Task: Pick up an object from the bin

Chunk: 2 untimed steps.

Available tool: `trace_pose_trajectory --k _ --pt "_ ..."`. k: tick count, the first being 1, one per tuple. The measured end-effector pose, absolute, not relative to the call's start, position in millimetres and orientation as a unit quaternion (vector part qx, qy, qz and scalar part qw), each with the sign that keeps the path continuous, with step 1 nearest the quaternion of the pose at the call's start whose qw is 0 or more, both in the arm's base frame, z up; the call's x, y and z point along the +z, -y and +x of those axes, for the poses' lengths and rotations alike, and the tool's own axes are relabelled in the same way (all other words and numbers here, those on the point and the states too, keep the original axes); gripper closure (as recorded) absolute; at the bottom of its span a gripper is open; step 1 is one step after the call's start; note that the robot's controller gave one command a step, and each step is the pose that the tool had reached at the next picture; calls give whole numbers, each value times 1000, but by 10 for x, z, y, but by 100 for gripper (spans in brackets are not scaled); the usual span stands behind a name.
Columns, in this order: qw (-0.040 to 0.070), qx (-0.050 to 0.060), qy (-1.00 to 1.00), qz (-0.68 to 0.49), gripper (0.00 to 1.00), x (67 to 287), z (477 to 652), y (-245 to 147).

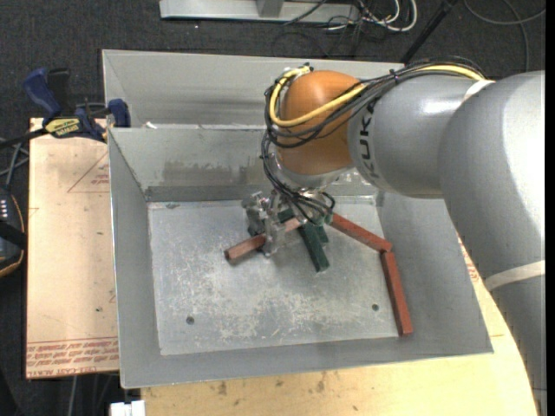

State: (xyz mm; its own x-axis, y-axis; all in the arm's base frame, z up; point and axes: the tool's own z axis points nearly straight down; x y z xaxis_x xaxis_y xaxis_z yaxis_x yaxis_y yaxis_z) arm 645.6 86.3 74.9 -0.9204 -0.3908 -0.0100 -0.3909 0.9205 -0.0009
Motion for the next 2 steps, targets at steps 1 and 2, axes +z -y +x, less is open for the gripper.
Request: trace_pose_trajectory --k 1,2 --pt "5 1 -980 -199 100 749 6456 -863" --pt "2 1 -975 -222 100 1964 6140 -595"
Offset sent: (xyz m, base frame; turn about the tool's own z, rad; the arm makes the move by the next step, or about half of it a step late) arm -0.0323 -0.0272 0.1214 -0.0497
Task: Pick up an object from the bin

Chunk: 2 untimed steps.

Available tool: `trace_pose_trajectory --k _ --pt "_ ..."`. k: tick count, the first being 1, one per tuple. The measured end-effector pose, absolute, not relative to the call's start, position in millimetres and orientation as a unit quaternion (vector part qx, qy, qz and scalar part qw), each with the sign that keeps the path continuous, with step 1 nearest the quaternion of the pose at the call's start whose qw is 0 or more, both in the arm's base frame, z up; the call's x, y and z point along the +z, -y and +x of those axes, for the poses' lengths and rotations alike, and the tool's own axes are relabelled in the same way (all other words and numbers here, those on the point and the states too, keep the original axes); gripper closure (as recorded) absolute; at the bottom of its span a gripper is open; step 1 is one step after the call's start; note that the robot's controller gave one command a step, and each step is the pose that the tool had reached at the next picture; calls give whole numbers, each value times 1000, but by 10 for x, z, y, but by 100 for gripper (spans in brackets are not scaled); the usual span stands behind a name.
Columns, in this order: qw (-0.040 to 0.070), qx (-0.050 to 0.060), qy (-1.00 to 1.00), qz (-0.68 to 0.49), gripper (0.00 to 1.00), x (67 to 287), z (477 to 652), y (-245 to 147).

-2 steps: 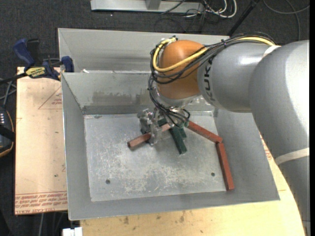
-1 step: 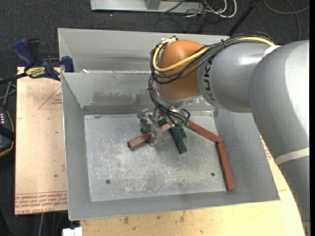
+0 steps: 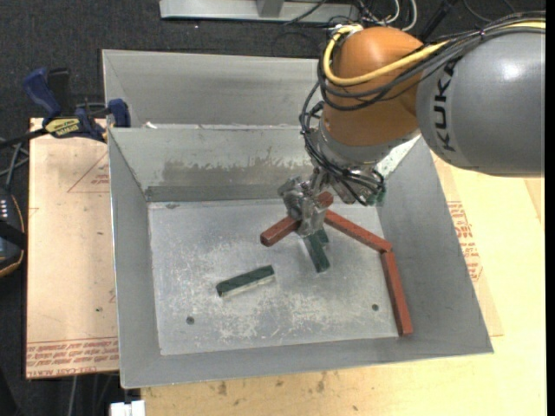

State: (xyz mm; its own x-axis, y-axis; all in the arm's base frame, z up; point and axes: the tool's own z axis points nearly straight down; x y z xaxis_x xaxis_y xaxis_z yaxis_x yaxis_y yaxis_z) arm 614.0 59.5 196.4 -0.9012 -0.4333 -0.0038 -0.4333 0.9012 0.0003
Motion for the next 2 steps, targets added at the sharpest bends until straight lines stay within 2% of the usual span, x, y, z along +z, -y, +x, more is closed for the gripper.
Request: trace_pose_trajectory --k 1,2 --pt "2 1 -975 -222 100 1963 6139 -595" --pt "-1 1 -964 -265 100 2241 6110 -511"
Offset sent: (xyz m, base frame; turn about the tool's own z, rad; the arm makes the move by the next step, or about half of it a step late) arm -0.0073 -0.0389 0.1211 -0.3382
